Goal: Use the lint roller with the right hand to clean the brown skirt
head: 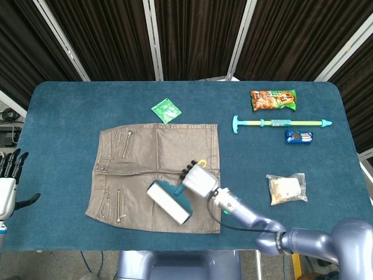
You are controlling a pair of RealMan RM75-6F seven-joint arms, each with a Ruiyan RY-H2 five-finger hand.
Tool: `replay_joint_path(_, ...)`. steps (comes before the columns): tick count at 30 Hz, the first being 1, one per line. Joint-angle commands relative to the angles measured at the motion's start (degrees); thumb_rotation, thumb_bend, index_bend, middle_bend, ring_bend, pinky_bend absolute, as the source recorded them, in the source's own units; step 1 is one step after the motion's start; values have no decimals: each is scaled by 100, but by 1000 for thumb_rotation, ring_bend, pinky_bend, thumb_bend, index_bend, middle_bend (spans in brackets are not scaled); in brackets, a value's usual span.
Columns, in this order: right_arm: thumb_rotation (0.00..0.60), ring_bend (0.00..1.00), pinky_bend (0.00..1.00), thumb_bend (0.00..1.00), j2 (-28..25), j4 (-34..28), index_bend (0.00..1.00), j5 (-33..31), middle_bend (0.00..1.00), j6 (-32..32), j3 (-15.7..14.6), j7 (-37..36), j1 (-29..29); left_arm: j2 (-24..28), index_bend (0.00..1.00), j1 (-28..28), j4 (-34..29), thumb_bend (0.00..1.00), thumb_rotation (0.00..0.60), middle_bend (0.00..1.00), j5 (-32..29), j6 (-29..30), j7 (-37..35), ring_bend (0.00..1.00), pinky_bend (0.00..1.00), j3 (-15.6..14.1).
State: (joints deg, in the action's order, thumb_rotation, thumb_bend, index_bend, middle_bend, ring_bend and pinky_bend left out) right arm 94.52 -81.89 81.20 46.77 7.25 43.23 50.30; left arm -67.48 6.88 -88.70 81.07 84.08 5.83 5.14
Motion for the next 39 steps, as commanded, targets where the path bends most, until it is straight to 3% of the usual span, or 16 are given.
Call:
replay_joint_path(1, 600, 399, 401, 926, 479, -118, 477, -419, 513, -204, -25, 663, 209, 19, 0, -6, 14, 0, 600, 0, -23, -13, -37, 0, 0, 5)
replay_joint_path(10, 600, 398, 401, 938, 684, 281, 478, -740, 513, -67, -198, 1084, 185, 40, 0, -2, 41, 0, 600, 0, -75, -49, -115, 0, 0, 25)
replay_joint_path(26, 600, 402, 401, 960, -86, 1642, 479, -341, 516, 476, -403, 558, -91, -20, 0, 37, -42, 0, 600, 0, 24, -47, 46, 0, 0, -18)
replay_joint_path(39, 600, 410, 401, 963, -149, 1226, 482, 1, 522, 609, -481, 666, -48, -13, 0, 52, -100, 0, 600, 0, 73, -43, 64, 0, 0, -36)
